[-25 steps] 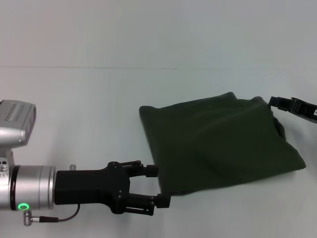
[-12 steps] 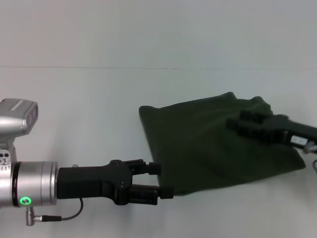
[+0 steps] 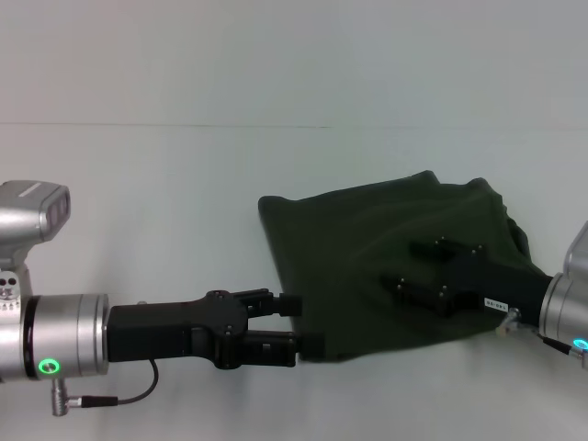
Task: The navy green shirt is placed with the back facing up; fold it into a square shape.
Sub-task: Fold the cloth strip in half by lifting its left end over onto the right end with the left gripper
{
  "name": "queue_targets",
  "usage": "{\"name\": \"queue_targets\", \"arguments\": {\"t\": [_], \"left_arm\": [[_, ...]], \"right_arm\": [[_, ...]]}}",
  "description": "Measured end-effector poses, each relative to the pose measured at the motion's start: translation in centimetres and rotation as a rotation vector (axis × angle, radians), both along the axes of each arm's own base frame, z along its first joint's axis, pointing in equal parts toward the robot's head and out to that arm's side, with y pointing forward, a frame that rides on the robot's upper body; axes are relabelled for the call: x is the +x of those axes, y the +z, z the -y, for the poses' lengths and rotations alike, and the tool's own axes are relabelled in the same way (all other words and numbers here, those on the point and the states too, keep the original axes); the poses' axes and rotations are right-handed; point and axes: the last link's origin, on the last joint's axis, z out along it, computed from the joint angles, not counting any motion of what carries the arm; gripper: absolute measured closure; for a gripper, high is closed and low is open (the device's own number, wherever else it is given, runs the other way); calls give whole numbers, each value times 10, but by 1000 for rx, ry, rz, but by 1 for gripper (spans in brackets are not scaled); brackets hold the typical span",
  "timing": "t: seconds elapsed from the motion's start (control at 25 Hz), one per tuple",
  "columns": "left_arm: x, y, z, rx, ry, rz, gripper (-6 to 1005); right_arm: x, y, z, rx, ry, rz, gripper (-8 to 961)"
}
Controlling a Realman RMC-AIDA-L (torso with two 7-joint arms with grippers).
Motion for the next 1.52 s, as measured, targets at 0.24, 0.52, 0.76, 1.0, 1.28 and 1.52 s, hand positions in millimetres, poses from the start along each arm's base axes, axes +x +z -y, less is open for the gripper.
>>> {"name": "queue_targets", "arguments": {"t": [0.24,0.52,0.76,1.0,1.28,1.52], "left_arm": [[0,0,0,-2,-1,1,61],[1,0,0,-4,-6,0,60],[2,0,-1,-5,-9,-1,60],[4,0,-2,-4,-19,-2,60],[7,-1,-5,-4,-27,-1,60],[9,-2,-6,-5,-30,0,61]], "right_arm": [[9,-6,2,18,-12,50,180],[17,-5,6,29,-35,61,181],[17,7,15,74,5,-4,181],[36,19,36,186,-17,-44,182],[59,16,58,238,-103,-30,183],[66,14,61,245,-139,-5,183]]}}
